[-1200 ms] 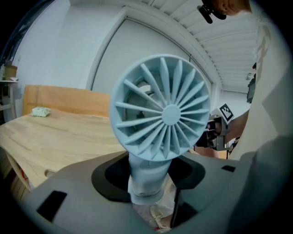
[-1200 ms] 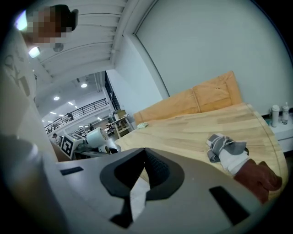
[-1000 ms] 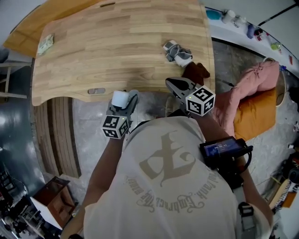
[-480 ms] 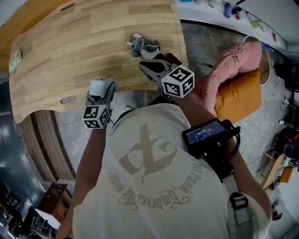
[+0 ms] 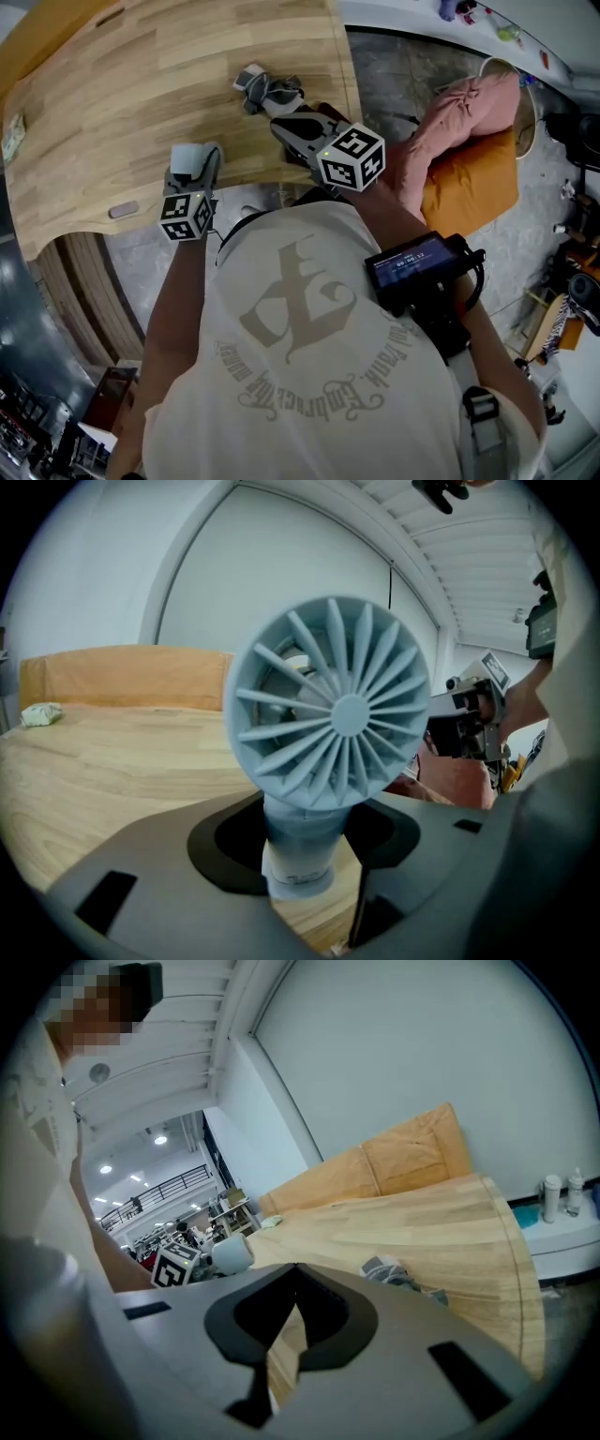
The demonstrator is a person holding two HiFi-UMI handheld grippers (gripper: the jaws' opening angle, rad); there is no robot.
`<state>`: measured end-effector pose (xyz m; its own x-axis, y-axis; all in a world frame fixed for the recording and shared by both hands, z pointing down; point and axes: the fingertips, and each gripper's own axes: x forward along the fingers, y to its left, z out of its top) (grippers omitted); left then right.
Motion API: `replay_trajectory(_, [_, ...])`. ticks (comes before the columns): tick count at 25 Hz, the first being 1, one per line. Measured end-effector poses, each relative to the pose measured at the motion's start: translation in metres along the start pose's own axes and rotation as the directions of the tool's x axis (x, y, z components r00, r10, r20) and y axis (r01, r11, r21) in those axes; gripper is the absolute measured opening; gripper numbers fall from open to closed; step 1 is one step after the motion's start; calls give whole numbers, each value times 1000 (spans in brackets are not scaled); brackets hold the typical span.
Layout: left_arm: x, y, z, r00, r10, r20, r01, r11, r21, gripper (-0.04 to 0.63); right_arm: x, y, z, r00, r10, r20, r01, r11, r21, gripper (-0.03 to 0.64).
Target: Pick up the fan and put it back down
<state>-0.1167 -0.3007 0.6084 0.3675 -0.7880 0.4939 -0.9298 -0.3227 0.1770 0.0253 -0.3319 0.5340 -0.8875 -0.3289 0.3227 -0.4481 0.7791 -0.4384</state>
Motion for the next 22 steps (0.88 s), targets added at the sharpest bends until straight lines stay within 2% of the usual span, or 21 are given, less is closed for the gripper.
replay_trajectory(11, [66, -3, 6, 999, -16, -30, 16, 1000, 20, 233, -18, -41, -12, 999, -33, -24, 35, 998, 54, 14])
replay_trajectory(22, [75, -4, 5, 999, -9, -31, 10, 1000, 26, 233, -19, -41, -12, 999, -32, -42, 34, 998, 53, 14])
